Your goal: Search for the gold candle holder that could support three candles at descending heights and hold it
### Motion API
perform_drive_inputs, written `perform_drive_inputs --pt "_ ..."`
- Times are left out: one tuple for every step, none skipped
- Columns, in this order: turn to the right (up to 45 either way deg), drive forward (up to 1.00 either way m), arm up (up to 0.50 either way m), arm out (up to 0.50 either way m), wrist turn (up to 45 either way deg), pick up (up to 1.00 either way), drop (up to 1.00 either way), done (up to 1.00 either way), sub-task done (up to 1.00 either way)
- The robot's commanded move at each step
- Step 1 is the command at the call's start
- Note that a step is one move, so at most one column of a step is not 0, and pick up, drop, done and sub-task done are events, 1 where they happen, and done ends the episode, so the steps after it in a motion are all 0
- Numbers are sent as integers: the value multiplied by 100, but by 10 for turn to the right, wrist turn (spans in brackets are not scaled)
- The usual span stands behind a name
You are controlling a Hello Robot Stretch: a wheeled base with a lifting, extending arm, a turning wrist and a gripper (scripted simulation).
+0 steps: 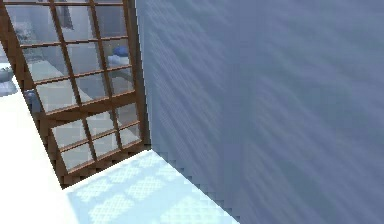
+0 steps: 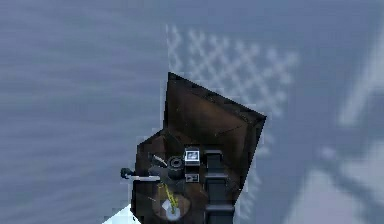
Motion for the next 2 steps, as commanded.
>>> perform_drive_inputs --pt "0 0 0 0 330 0 0 0 0" --pt "0 0 -30 0 0 0 0 0 0"
